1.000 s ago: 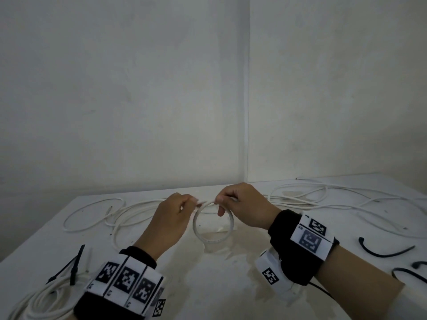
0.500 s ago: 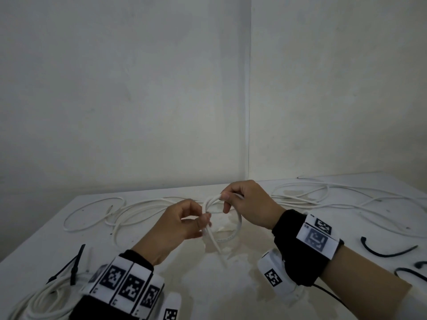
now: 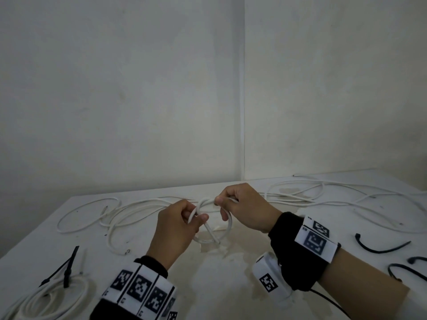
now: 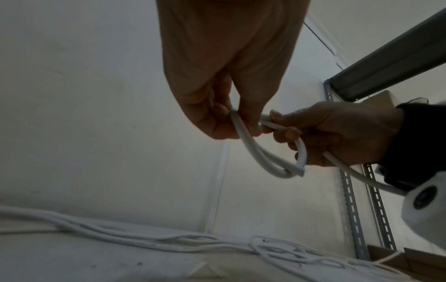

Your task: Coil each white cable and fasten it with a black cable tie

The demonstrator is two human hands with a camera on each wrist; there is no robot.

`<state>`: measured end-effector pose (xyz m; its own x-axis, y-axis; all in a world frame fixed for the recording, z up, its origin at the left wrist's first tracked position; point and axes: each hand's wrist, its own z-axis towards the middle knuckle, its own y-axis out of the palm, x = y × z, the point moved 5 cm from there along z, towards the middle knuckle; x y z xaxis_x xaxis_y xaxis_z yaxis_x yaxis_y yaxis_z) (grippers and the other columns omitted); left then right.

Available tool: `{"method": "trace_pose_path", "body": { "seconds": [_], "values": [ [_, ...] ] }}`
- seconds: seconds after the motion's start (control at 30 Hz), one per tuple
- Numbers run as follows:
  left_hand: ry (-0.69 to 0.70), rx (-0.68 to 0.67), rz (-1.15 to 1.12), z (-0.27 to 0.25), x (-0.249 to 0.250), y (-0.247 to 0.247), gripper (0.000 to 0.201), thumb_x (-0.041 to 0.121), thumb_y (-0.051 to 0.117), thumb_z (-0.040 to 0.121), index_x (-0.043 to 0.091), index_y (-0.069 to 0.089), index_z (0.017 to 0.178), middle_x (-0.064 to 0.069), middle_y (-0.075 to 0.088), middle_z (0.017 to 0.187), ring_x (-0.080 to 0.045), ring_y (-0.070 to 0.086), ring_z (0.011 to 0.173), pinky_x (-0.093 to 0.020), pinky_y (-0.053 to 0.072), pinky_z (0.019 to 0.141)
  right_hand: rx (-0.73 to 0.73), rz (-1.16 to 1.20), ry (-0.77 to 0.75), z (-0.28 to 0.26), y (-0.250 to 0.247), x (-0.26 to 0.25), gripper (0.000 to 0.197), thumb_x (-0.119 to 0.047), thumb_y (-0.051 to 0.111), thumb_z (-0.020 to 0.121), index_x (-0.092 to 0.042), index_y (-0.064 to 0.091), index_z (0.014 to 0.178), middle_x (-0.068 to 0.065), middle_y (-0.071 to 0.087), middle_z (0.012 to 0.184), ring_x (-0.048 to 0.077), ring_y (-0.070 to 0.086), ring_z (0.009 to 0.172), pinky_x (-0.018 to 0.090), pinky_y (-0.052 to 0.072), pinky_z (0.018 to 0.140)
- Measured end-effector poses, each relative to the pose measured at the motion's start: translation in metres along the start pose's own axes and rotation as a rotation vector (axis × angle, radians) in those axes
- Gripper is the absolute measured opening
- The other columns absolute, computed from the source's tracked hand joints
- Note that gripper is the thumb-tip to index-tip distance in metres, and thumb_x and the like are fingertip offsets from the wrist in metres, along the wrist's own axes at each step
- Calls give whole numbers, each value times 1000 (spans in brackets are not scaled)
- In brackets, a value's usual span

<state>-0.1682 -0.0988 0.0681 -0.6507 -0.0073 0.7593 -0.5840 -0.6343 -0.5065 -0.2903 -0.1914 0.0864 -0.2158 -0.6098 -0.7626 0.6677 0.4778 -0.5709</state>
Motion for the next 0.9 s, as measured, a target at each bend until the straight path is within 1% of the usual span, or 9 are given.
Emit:
{"method": "trace_pose_path", "body": {
  "seconds": [0.17, 0.27, 0.37, 0.43, 0.53, 0.6, 0.67, 0.7, 0.9],
  "values": [
    [49, 60, 104, 3, -5, 3, 28, 14, 74, 76, 21, 51, 63, -4, 62, 62, -23, 62, 60, -38, 50, 61, -7, -13, 41, 0, 5, 3, 36, -22, 52, 93, -13, 58, 59, -10, 56, 52, -3, 48, 46, 8, 35, 55],
    [164, 102, 210, 6, -3, 4, 30, 15, 69, 80, 23, 45, 64, 7, 51, 60, -10, 50, 57, -27, 40, 54, -17, 42, 78, -2, 4, 2, 31, -20, 51, 93, -11, 58, 64, -7, 56, 53, -2, 43, 40, 6, 32, 47],
    [228, 120, 301, 8, -1, 4, 22, 15, 61, 86, 15, 45, 72, 6, 50, 64, -4, 41, 57, -16, 27, 51, -26, 105, 114, -3, 4, 1, 28, -19, 49, 94, -9, 57, 69, -3, 55, 54, -2, 42, 35, 5, 29, 40],
    [266, 66, 306, 10, -1, 5, 20, 28, 59, 85, 16, 47, 74, 8, 48, 69, -3, 41, 61, -18, 28, 53, -10, 114, 123, -4, 2, 3, 29, -18, 49, 94, -5, 59, 71, -2, 55, 56, -1, 42, 35, 5, 31, 40],
    [199, -100, 104, 14, -4, 6, 42, 56, 48, 71, 16, 54, 81, 8, 53, 80, -1, 48, 71, -13, 38, 62, 5, 162, 153, -7, -2, 7, 29, -18, 48, 95, 1, 63, 79, -3, 56, 55, -5, 46, 38, 4, 34, 41],
    [20, -255, -185, 11, -4, 11, 36, 46, 58, 78, 10, 53, 84, -1, 64, 71, -6, 57, 67, -15, 42, 62, 14, 193, 159, -8, -5, 7, 28, -17, 48, 95, 4, 64, 86, -3, 55, 54, -7, 48, 39, 3, 35, 43],
    [-85, -335, -290, 5, -1, 13, 17, 23, 54, 92, 10, 49, 83, 4, 58, 54, -6, 55, 53, -20, 41, 53, 13, 189, 145, -8, -6, 5, 29, -17, 48, 95, 6, 64, 87, -2, 55, 55, -5, 46, 38, 3, 35, 44],
    [-99, -348, -278, 4, 0, 13, 16, 20, 49, 94, 12, 48, 81, 8, 52, 50, -5, 49, 49, -20, 37, 50, 10, 180, 138, -7, -5, 4, 30, -17, 48, 95, 6, 64, 87, -2, 56, 56, -3, 45, 38, 4, 35, 45],
    [-34, -353, -55, 5, 4, 4, 38, 33, 39, 97, 17, 53, 67, 7, 42, 60, -2, 37, 49, -17, 30, 55, -13, 150, 122, -9, -7, 4, 29, -16, 50, 94, 8, 63, 83, 0, 57, 59, -1, 42, 37, 7, 35, 43]
  ]
}}
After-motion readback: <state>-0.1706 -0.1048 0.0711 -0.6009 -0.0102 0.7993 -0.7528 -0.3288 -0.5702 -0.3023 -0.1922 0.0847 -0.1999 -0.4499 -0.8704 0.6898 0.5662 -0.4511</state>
